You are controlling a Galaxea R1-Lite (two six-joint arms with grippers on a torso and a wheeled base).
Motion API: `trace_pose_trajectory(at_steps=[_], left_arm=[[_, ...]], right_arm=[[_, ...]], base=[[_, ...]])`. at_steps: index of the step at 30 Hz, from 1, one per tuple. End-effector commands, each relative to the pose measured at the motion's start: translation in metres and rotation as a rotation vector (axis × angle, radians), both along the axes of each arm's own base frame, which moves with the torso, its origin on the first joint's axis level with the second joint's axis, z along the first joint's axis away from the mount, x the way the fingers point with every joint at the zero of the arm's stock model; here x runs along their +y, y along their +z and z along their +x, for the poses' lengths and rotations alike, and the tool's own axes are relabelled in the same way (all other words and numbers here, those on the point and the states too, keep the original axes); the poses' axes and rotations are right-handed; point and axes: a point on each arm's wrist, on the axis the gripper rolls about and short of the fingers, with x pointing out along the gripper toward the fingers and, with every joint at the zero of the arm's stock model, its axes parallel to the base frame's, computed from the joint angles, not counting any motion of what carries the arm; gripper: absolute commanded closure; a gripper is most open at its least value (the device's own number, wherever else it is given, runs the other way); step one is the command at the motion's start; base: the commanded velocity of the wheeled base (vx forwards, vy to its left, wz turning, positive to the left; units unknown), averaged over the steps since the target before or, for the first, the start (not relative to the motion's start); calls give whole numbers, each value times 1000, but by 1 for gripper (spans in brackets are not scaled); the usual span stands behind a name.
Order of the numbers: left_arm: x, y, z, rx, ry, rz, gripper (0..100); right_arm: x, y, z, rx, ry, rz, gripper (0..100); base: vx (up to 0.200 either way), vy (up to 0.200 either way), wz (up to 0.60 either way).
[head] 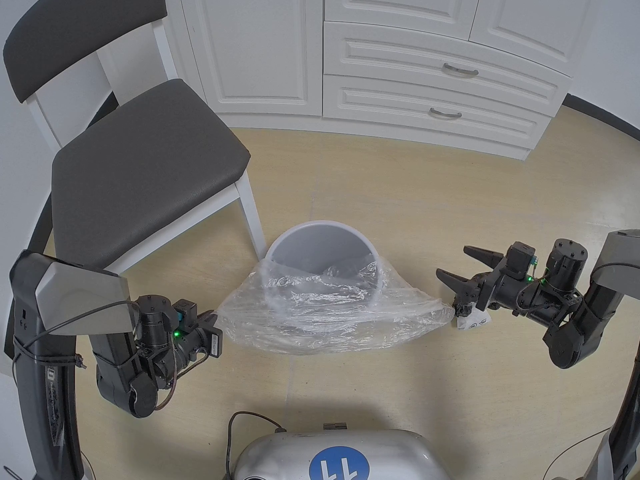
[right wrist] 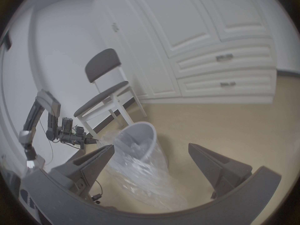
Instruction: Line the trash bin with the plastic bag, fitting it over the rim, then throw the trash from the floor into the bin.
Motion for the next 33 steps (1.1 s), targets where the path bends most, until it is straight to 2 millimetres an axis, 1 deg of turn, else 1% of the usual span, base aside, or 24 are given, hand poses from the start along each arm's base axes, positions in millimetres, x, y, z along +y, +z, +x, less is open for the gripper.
trace_pose_trajectory(at_steps=[1, 3, 5, 7, 8, 9, 12, 15, 16, 17, 18, 19, 20, 21, 22, 23, 25, 27, 29, 30, 31, 33], left_arm=[[-10, 18, -6, -35, -25, -44, 100], [-10, 19, -6, -38, -25, -45, 100], [-10, 21, -6, -44, -24, -48, 100], [-10, 23, -7, -46, -24, -50, 100], [-10, 23, -7, -46, -24, -50, 100], [-11, 23, -8, -46, -25, -50, 100], [-11, 24, -6, -53, -23, -54, 100], [-11, 23, -3, -54, -19, -64, 100], [-11, 23, -3, -56, -18, -68, 100], [-12, 23, -2, -55, -15, -83, 100], [-12, 23, -2, -53, -14, -92, 100], [-12, 24, -2, -54, -13, -95, 100], [-11, 24, -2, -52, -12, -97, 100], [-11, 24, -2, -52, -12, -97, 0], [-11, 24, -2, -52, -12, -97, 0], [-9, 24, -5, -43, -14, -94, 0], [-8, 21, -11, -18, -37, -87, 0], [-8, 19, -12, -9, -57, -85, 0], [-9, 19, -12, -10, -60, -86, 0], [-9, 19, -12, -10, -60, -86, 0], [-10, 20, -10, -15, -62, -89, 0], [-11, 21, -8, -26, -60, -97, 0]], right_arm=[[36, 53, -19, -258, 45, -96, 0], [43, 54, -10, -319, -36, -157, 0], [54, 47, 9, -370, -243, -233, 0], [65, 45, 22, -402, -420, -262, 0], [65, 45, 22, -402, -420, -262, 0], [80, 45, 25, -422, -479, -245, 0], [99, 43, 13, -413, -418, -271, 0], [122, 39, -12, -369, -325, -374, 0], [125, 37, -14, -360, -311, -386, 0], [143, 22, -36, -294, -209, -466, 0], [157, 13, -47, -268, -160, -497, 0], [165, 8, -55, -258, -138, -515, 0], [179, 0, -65, -245, -118, -538, 0], [180, -1, -66, -244, -118, -539, 0], [180, -1, -66, -244, -118, -539, 0], [199, -6, -81, -243, -97, -560, 0], [207, -10, -92, -240, -54, -596, 0], [204, -21, -103, -221, -12, -677, 0], [201, -29, -108, -213, 9, -725, 0], [201, -29, -108, -213, 9, -725, 0], [200, -47, -108, -194, 30, -791, 0], [202, -58, -106, -179, 36, -808, 0]], base=[[0, 0, 0], [0, 0, 0], [0, 0, 0], [0, 0, 0], [0, 0, 0], [0, 0, 0], [0, 0, 0], [0, 0, 0], [0, 0, 0], [0, 0, 0], [0, 0, 0], [0, 0, 0], [0, 0, 0], [0, 0, 0], [0, 0, 0], [0, 0, 0], [0, 0, 0], [0, 0, 0], [0, 0, 0], [0, 0, 0], [0, 0, 0], [0, 0, 0]])
